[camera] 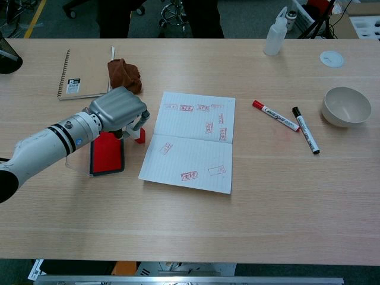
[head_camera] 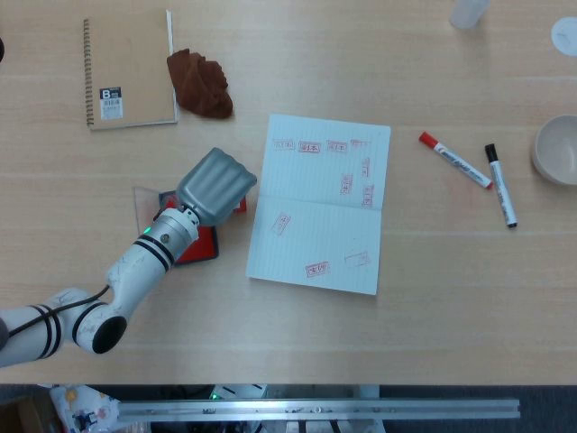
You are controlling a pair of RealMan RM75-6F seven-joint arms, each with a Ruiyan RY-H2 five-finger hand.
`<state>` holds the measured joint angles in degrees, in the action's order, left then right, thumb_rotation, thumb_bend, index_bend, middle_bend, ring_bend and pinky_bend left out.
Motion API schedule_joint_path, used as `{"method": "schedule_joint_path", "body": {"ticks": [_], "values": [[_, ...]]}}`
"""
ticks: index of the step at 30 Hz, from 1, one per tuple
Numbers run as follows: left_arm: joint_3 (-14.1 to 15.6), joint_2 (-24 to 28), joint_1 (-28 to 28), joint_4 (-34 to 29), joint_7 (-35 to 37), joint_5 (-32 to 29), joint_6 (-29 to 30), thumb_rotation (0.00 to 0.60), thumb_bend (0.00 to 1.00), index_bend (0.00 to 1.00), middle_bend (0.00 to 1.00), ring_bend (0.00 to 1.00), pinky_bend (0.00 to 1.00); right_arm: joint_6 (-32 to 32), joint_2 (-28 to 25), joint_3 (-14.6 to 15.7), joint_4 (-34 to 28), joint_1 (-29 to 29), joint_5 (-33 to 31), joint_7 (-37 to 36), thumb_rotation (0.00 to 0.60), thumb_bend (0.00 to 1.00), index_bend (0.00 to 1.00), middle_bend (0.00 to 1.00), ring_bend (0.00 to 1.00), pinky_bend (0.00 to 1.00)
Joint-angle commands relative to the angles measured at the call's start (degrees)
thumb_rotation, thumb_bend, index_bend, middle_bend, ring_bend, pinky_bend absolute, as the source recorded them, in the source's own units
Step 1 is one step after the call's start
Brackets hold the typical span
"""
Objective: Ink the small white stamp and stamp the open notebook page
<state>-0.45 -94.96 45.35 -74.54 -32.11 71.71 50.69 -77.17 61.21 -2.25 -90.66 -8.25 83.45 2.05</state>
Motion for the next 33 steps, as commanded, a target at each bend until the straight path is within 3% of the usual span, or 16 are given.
{"method": "schedule_joint_path", "body": {"ticks": [1,13,25,33], "values": [[-0.25,0.20,-0.01,-0.23,0.02,0.08,0.10,0.600,0.23,0.63,1.00,1.00,1.00,-0.09,-0.02,0.01,0.03,0.07,0.02,-0.08,0.600,0.15,0.21,0.36,0.27,0.39],[-0.92,4.89,-0.70,-4.87,-1.71,0.66,2.35,0.600,0.23,0.64,1.00,1.00,1.00,0.02,0.22,-0.09,0.33,-0.10,0.34,-0.49,0.600,0.15,0.21,0.36,0.27,0.39],[3.68,11.31,-5.12,-7.29,-2.03,4.13,5.83,0.600,0.23,0.63,1.00,1.00,1.00,0.38,0.58,-0.03,0.20,-0.56,0.97,-0.26,0.600,0.15,0.21,0.36,0.27,0.39],[5.62,10.25,-6.75,-6.86,-4.52,7.16,7.02,0.600,0.23,0.63,1.00,1.00,1.00,0.11,0.63,0.18,-0.40,-0.64,1.74,0.13,0.600,0.15,0.21,0.36,0.27,0.39]]}}
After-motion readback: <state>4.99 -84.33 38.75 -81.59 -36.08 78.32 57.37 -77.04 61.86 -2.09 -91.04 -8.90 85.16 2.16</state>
